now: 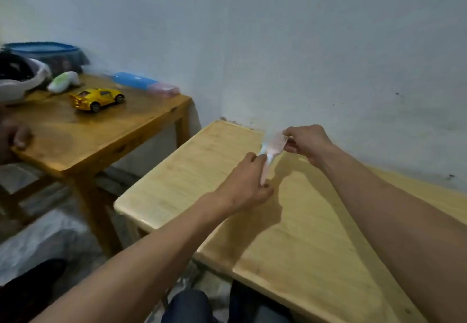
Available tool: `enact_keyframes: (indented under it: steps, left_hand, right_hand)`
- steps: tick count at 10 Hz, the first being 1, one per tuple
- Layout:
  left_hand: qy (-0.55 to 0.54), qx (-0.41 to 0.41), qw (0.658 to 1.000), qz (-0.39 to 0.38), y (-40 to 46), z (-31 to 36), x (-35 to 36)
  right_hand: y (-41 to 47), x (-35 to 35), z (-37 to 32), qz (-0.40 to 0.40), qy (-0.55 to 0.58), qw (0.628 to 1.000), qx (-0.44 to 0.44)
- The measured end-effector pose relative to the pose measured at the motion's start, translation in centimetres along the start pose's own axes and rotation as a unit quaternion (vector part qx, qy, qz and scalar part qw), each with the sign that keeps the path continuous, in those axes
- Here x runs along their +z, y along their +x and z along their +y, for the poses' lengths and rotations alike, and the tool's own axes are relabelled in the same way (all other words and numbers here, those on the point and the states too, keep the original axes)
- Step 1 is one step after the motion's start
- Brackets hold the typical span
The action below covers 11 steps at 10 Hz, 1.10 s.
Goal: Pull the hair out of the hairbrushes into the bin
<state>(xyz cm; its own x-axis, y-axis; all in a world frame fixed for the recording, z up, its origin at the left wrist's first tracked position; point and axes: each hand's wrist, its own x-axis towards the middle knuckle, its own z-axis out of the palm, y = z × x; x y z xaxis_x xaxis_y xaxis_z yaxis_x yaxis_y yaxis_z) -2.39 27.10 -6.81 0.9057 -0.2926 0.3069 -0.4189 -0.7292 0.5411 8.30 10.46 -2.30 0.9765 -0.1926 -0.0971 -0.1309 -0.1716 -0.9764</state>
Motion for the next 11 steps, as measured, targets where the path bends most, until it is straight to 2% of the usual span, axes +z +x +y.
enact_keyframes:
  steps: [2, 4, 6, 7, 9, 11]
  left_hand:
    - [0.029, 0.055, 0.995, -0.073, 4.2, 0.5, 3.7]
    - [0.100, 0.079, 0.990, -0.059, 7.3, -0.7, 5.4]
    - [0.200, 0.114, 0.973, -0.018, 8.9, -1.6, 6.7]
    - [0.220, 0.120, 0.968, 0.004, 9.3, -1.6, 6.7]
    - [0.241, 0.130, 0.962, -0.011, 9.8, -1.6, 6.8]
    - [0.177, 0.102, 0.979, 0.001, 9.7, -1.0, 6.4]
  right_hand:
    - [4.3, -3.7, 2.7, 0.063, -0.029, 0.996, 0.058]
    - [7.8, -3.6, 3.8, 0.075, -0.116, 0.988, 0.076]
    - [10.4, -2.7, 4.5, 0.064, -0.124, 0.988, 0.060]
    - [10.8, -2.3, 4.5, 0.071, -0.172, 0.982, 0.042]
    - [11.2, -2.6, 4.5, 0.072, -0.227, 0.971, 0.025]
    - [10.5, -3.7, 4.4, 0.051, -0.223, 0.972, 0.053]
